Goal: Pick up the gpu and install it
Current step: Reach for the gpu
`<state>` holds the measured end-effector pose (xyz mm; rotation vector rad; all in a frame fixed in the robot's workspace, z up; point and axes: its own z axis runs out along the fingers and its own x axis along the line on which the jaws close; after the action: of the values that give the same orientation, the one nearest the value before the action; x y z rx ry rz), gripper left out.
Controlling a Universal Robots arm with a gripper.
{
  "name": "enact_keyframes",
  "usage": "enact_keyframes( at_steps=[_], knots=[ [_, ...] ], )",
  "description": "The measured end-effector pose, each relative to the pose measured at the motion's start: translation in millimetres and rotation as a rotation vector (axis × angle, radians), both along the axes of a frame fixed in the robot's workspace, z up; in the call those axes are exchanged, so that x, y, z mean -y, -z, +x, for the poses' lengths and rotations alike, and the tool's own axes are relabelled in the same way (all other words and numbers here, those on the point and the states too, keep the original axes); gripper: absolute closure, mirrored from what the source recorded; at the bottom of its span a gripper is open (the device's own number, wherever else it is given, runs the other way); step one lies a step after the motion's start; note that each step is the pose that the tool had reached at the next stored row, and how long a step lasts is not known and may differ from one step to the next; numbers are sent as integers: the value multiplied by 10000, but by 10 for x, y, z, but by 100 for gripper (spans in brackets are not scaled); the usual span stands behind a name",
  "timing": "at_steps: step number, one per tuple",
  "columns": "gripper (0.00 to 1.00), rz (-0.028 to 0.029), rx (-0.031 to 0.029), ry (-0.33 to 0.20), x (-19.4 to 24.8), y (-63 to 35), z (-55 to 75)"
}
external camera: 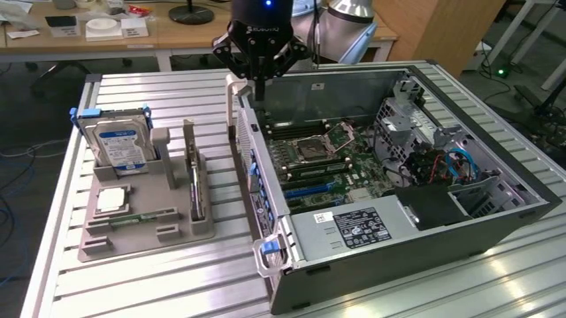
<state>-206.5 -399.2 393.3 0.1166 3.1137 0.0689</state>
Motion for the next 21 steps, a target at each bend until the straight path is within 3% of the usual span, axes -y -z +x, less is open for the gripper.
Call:
enact_keyframes(
  at_steps=[21],
  knots=[
    [89, 0, 0, 0, 2, 0, -265]
  ],
)
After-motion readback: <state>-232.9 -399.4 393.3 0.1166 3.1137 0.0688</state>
